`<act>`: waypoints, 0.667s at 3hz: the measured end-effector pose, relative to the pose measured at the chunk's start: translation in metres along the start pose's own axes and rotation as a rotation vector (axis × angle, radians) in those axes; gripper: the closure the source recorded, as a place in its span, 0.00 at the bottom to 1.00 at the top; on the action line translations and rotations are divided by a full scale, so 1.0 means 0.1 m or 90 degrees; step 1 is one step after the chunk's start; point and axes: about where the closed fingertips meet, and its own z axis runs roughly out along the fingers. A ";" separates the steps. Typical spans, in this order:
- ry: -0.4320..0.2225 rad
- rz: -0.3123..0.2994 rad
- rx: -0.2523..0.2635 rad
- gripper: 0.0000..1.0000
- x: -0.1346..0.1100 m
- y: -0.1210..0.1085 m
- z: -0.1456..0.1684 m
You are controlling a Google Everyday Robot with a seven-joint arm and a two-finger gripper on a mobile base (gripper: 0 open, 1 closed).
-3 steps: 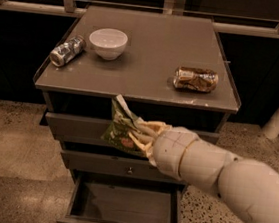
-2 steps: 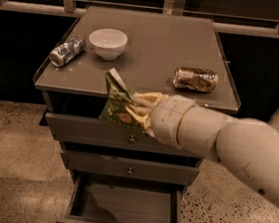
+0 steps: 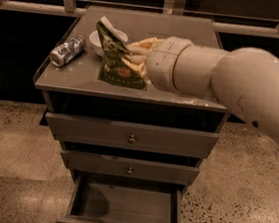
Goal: Pick green jalapeno chip bag from bottom drawer and place on counter
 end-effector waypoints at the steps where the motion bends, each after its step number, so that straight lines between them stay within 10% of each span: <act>1: 0.018 -0.024 0.010 1.00 -0.07 -0.30 0.21; 2: 0.049 -0.007 0.013 1.00 0.22 -0.45 0.49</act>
Offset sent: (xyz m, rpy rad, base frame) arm 0.1163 -0.0111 -0.0318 -0.0672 0.0672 -0.1169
